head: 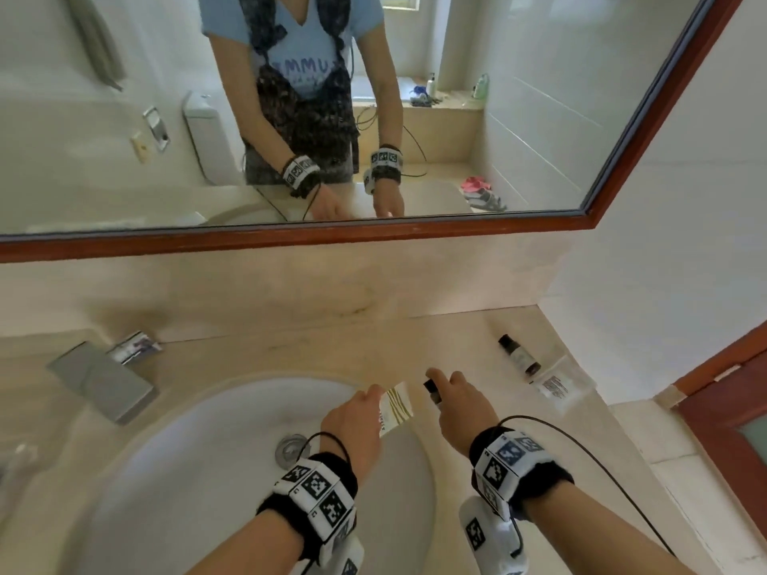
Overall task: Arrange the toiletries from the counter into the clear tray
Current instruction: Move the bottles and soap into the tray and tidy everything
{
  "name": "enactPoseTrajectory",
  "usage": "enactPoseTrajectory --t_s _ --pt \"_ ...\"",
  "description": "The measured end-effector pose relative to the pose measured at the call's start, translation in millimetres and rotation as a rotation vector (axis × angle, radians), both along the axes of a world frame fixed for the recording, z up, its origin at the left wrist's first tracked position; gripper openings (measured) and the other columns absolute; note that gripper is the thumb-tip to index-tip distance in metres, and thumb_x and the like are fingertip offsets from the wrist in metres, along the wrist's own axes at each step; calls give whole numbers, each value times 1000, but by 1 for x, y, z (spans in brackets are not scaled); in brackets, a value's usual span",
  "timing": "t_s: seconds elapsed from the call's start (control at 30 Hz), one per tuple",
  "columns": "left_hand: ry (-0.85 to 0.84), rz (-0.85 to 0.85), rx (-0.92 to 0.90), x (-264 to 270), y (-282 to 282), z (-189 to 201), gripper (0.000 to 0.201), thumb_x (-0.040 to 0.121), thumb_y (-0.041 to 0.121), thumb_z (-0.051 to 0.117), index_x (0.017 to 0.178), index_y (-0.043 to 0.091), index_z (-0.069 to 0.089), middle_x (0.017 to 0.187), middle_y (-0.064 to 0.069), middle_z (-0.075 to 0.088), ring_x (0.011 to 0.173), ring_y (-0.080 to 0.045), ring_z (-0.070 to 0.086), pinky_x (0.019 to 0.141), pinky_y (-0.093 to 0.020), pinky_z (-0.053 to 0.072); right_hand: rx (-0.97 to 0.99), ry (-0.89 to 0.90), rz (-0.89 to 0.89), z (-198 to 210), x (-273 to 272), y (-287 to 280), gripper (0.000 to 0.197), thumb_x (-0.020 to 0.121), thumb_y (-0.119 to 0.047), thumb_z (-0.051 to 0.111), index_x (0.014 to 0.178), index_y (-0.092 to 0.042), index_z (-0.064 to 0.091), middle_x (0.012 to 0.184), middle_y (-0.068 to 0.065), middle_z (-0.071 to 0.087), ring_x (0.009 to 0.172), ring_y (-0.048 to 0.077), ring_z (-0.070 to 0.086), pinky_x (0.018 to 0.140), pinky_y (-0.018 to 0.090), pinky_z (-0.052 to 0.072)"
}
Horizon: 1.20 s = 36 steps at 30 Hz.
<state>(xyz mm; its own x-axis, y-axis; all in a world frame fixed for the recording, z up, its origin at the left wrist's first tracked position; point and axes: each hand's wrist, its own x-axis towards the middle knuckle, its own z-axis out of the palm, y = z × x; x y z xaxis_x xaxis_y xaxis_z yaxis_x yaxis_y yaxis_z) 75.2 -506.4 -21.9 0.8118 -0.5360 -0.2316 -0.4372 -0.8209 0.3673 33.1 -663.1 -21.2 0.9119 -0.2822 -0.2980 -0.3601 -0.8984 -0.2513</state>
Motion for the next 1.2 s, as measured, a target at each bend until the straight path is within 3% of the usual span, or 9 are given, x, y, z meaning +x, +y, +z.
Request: enactPoseTrajectory --t_s 0.2,0.47,0.57,0.77,0.97,1.03,1.1,1.2 --pt "-10 198 9 6 87 1 42 91 13 48 130 20 35 120 -5 56 104 -26 61 84 -36 51 43 22 298 8 35 81 52 89 1 42 135 -21 31 121 13 48 97 35 58 81 38 49" --pt "36 419 -71 -3 217 2 45 94 18 44 138 21 31 128 -5 52 111 -26 57 92 -35 47 49 83 636 15 62 201 56 88 -3 47 138 -22 28 125 13 45 97 33 57 78 38 47" --pt "28 485 -105 -10 262 3 46 93 19 45 137 20 32 128 -4 51 111 -24 57 91 -32 45 69 85 732 16 67 246 52 88 -2 42 134 -23 31 121 12 47 88 30 53 73 35 42" --pt "-3 578 -169 -19 350 10 42 88 25 49 129 22 40 118 -1 56 103 -20 59 86 -32 49 85 71 883 24 74 331 55 87 -1 43 136 -22 31 120 14 48 99 34 58 81 37 47" --pt "-155 708 -109 -4 440 16 45 91 22 47 134 22 39 126 -1 54 109 -22 56 89 -34 46 120 51 971 24 80 399 53 87 0 44 135 -20 34 120 12 48 99 34 57 75 32 43" --pt "-255 716 -64 4 468 16 34 92 19 47 126 20 49 121 0 57 110 -20 54 91 -31 43 125 58 984 23 83 418 53 88 0 42 136 -21 33 122 12 47 100 33 57 80 34 46" --pt "-375 713 -60 11 489 20 22 85 13 58 104 21 64 106 2 64 101 -21 58 82 -30 42 136 58 995 22 88 434 51 88 -1 41 134 -21 34 122 13 47 99 33 57 79 34 46" --pt "-464 719 -27 24 512 18 29 53 7 84 70 28 72 82 6 67 81 -22 64 65 -28 42 136 59 998 20 100 454 51 89 -2 40 135 -23 33 123 13 47 96 33 57 80 36 48"
